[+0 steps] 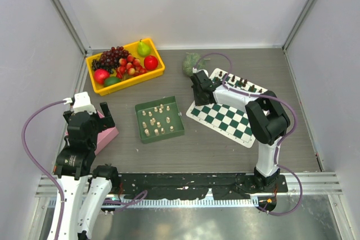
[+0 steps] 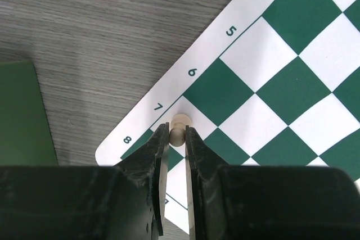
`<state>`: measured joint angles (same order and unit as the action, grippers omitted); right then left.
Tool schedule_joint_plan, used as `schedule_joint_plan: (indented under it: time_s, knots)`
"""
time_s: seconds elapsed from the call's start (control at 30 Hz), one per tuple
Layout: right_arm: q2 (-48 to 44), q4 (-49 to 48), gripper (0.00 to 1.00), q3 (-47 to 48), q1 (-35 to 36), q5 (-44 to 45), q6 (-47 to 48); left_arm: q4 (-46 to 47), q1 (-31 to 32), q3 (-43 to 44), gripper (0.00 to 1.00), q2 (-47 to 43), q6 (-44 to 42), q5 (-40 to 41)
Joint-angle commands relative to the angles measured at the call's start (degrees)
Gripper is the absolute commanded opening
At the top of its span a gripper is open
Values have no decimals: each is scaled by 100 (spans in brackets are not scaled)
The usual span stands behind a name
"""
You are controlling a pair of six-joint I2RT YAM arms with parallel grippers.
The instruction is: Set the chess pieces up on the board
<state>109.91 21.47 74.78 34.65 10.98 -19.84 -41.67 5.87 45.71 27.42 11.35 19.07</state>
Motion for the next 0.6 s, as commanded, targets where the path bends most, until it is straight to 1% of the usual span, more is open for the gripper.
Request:
schedule_joint_plan:
  time_s: [0.0, 0.37, 0.5, 0.57]
  knots:
    - [-347, -65, 18, 28, -20, -96, -82, 45, -33, -10, 99, -44, -46, 9]
    - [-382, -64, 20, -78, -29, -61, -161, 45, -33, -1, 99, -35, -46, -9]
    - [-356, -65, 25, -78, -38, -96, -161, 54, -33, -10, 99, -35, -37, -9]
    - [-338, -64, 27, -60, -38, -122, -152, 45, -33, -10, 99, -35, -37, -9]
